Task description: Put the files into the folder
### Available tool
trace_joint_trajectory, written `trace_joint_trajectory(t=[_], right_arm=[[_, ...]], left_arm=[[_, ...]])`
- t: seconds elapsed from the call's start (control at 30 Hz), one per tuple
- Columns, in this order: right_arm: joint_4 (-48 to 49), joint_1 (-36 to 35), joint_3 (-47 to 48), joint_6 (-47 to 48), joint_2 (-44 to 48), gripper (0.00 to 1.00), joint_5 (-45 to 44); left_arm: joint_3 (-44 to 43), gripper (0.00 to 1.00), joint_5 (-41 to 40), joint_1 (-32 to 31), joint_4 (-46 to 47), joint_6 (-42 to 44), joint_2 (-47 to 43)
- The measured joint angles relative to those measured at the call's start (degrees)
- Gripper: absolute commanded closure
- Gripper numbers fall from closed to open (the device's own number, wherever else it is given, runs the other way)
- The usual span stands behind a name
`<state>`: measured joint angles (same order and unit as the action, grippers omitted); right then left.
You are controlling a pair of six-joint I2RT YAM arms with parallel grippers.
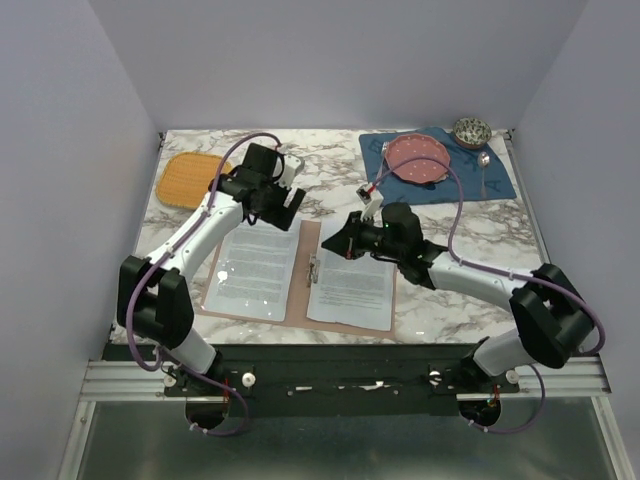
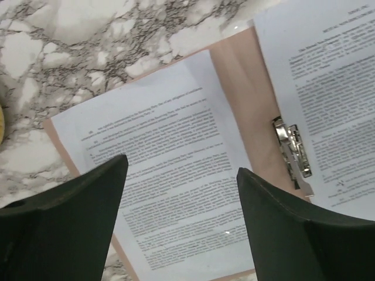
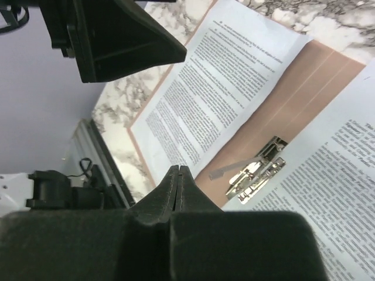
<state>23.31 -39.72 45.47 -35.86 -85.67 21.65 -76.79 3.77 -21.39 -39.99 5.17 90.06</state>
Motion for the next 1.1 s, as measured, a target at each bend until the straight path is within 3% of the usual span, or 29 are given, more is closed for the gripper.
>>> trace_joint_trajectory(t=[0.23,0.4,0.6,0.8,1.1], right_arm=[[-3.4,-6.3,-5.7,6.8,7.1,0.99,-19.6],[-9.0,-7.7,-6.7,2.1,11.6,0.99,-29.9],[-8.2,-8.2,-11.0,3.2,17.5,0.99,-34.2],[-2.7,-10.3,-10.3,8.9,12.1,0.99,-35.5],[6.9,-13.1,-10.6,13.9,3.5,0.99,-35.7]], left_arm=[[-0.2,0.01,0.9,-6.0,0.1,-1.9,5.7],[0.7,0.01,0.2,-9.2,1.7,-3.4,6.3],[-2.2,0.01,2.1,-8.2,3.0,-6.2,5.2],[-2.2,0.01,1.2,-9.7,4.5,-7.8,6.6],[-3.6,0.01,-5.4,-12.0,5.0,-10.7,16.4]])
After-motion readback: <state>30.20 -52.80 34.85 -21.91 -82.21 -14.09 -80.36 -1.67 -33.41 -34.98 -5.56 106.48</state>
